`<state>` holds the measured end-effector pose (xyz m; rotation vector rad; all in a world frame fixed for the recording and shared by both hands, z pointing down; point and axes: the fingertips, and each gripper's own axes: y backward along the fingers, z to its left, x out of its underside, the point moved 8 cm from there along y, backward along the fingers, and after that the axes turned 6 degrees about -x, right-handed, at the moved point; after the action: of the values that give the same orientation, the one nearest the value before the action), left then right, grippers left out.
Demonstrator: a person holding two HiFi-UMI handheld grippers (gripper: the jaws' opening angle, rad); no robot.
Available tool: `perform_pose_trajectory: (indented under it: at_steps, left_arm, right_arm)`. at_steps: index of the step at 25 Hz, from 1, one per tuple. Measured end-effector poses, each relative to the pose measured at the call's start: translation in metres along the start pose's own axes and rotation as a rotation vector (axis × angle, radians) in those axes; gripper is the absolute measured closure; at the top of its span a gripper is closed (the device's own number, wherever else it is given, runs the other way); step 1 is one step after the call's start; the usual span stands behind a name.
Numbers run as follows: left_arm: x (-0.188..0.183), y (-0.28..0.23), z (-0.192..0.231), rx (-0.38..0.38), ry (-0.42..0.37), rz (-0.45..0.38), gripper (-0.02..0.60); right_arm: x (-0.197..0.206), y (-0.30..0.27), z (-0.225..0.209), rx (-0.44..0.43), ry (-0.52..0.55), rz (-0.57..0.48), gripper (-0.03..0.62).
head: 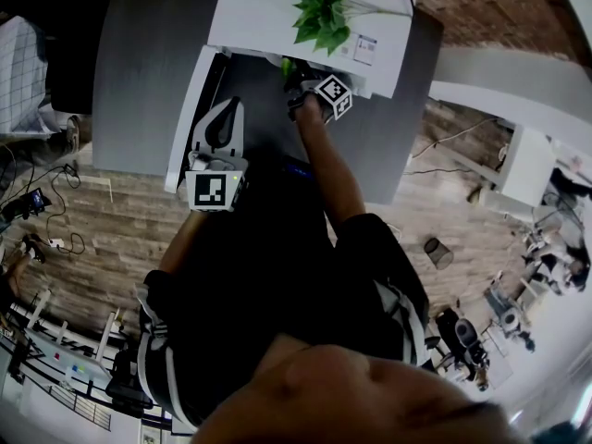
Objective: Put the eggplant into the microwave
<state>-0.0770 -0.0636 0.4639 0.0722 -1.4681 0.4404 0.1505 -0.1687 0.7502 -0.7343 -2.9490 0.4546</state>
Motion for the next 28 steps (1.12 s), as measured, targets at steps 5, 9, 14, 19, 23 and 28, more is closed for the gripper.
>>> perform_pose_trajectory:
  at_steps: [5, 9, 14, 19, 23, 28]
  left_arm:
    - [0.001, 0.001, 0.000, 0.002, 0.000, 0.008, 0.546]
    - [0.000, 0.001, 0.000, 0.006, 0.000, 0.005, 0.546]
    - [0.000, 0.001, 0.003, 0.008, -0.009, -0.006, 0.546]
    - [-0.002, 0.003, 0.003, 0.007, 0.000, -0.009, 0.546]
    - [-0.001, 0.002, 0.001, 0.011, 0.004, -0.011, 0.546]
    - [-0.001, 0.004, 0.000, 0.012, 0.009, -0.011, 0.546]
  right_arm:
    - [0.001, 0.001, 0.004, 0.025, 0.042, -0.008, 0.556]
    - [0.001, 0.003, 0.003, 0.020, 0.051, -0.019, 0.553]
    - [0.001, 0.004, 0.004, 0.016, 0.047, -0.039, 0.461]
    - [0.000, 0.007, 0.009, 0.025, 0.074, -0.046, 0.440]
    - [-0.001, 0.010, 0.009, 0.047, 0.109, -0.050, 0.412]
    - [0.000, 0.013, 0.009, 0.056, 0.142, -0.044, 0.387]
